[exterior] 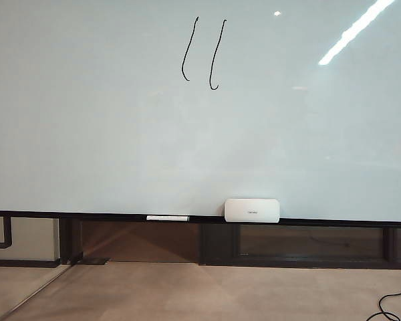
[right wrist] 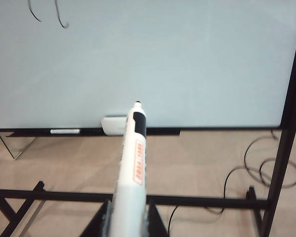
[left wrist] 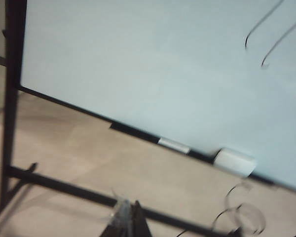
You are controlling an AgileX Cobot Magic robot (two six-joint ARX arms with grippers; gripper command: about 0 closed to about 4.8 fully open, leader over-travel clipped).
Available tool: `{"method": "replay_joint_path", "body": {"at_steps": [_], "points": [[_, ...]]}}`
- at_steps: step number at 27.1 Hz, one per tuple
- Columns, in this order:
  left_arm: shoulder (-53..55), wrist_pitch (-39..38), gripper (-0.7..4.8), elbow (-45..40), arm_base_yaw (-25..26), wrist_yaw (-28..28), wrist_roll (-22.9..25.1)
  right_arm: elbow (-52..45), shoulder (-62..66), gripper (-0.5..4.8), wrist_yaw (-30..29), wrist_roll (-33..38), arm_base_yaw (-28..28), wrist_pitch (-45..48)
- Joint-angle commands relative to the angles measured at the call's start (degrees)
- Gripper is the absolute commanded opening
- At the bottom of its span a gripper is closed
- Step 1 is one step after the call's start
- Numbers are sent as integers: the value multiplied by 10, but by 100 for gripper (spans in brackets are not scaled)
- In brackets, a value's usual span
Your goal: Reach to the right to find the marker pen, pick it up, and write the number 11 on the whiteboard.
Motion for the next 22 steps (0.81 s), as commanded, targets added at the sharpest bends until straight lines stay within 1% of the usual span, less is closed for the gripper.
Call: {"method": "replay_joint_path", "body": {"at_steps": [1,3,5,7,9,13,17,20,22], "points": [[-1,106,-5,-8,0,-5,-4,-30,0,-2,-1,12,0,52],[-1,138,-5,-15,0,-14,14,-45,0,-2,-1,19,0,76],[0,148,-5,-25,0,-16,26,-56,0,-2,-1,24,1,96],[3,141,-6,-46,0,-11,23,-62,0,-2,0,25,1,102],[3,134,-6,-59,0,-14,4,-66,0,-2,2,33,1,105],[3,141,-5,-62,0,-28,10,-69,0,-1,2,44,1,112],[3,158,-6,-64,0,-26,9,-104,-1,-1,-5,44,1,171],[3,204,-5,-78,0,-2,8,-133,-1,-1,-4,38,1,209],[3,207,-6,-93,0,19,1,-157,-1,-1,-5,39,1,229]]}}
